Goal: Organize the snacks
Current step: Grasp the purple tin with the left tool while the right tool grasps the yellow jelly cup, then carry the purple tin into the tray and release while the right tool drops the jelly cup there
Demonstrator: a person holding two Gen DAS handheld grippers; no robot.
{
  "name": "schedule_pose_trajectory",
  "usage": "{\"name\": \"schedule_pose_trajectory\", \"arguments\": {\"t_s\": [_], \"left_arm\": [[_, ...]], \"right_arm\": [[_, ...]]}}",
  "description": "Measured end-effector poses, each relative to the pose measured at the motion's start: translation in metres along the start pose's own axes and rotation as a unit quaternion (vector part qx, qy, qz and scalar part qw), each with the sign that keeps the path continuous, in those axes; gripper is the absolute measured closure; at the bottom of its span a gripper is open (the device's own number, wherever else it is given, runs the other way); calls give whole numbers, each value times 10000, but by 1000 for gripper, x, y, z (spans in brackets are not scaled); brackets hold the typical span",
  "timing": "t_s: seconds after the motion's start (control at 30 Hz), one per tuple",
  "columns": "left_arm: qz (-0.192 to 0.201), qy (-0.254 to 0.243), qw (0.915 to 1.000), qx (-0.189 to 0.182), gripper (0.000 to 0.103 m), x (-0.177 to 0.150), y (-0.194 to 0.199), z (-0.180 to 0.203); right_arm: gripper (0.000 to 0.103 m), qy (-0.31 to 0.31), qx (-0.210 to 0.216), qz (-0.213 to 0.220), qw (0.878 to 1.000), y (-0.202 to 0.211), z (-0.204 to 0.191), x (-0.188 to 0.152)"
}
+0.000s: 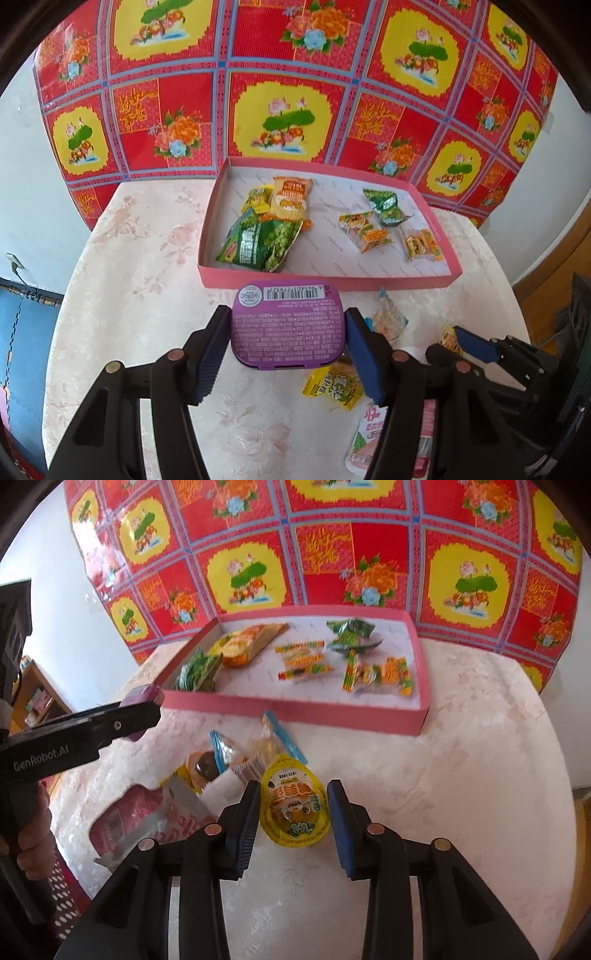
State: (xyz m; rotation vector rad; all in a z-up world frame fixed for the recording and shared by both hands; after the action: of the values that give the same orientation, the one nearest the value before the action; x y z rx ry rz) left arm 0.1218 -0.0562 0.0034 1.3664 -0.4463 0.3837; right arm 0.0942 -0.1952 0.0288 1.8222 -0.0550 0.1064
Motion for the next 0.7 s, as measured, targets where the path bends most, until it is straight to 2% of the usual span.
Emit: {"name": "schedule_pose_trajectory", "arguments": {"t_s": [0.43,0.7], "left_arm": [[108,-9,9999,-15,38,27,-1,3],[134,-151,9997,-99,38,45,-12,18]], "right_arm": [[66,-126,42,441,9989,19,12,44],[66,-237,-25,528,9983,14,28,70]]}}
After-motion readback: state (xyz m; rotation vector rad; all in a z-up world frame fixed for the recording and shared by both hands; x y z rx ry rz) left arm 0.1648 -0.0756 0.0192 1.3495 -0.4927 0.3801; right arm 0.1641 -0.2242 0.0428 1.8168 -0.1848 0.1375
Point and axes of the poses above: each gripper's, at about its wrist camera, not at the fingertips, and y roughly against the way its jaws point, z to its right, x to its top, the point moved 7 cm from there along -y, roughly the way its jaws point, and after that the axes turned 6 degrees about -z, right-handed, at the moved point
